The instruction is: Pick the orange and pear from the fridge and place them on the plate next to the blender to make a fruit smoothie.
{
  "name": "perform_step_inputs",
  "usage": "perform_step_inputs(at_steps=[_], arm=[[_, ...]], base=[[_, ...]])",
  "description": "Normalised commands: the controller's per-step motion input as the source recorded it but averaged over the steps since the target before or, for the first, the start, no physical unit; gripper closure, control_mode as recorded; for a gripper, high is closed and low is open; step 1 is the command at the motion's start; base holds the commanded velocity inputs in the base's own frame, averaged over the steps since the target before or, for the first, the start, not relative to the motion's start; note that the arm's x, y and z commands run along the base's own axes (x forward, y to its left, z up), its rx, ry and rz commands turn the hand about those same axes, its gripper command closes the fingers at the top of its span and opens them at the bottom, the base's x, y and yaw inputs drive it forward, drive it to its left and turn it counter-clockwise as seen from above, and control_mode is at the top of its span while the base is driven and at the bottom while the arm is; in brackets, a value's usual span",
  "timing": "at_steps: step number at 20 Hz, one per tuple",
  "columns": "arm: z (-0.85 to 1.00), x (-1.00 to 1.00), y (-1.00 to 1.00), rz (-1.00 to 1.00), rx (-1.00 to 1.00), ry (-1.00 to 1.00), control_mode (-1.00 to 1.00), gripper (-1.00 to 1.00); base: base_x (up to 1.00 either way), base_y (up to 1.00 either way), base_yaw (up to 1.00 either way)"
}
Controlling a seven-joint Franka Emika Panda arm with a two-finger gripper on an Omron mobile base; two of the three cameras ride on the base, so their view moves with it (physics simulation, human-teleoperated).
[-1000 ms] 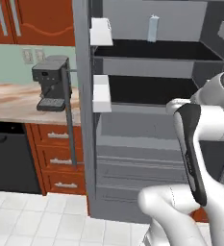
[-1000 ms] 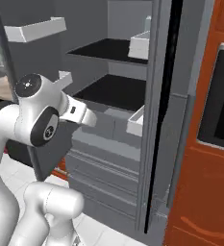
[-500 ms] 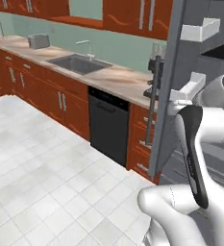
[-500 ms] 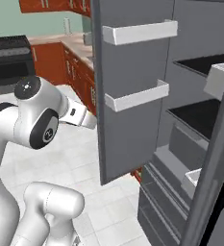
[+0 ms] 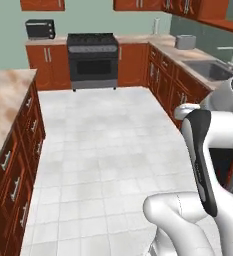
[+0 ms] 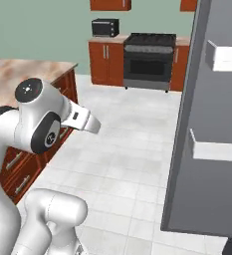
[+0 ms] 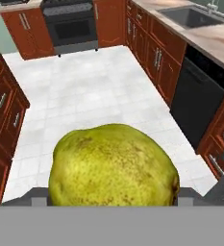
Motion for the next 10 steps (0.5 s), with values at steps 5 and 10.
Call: perform_step_inputs(at_steps=[5, 10], arm=[[0.00, 0.00, 0.00, 0.00, 0.00, 0.00, 1.00, 1.00], [0.00, 0.00, 0.00, 0.00, 0.00, 0.00, 1.00, 1.00]], base=[[-0.01, 0.00, 1.00], [0.00, 0.00, 1.00]])
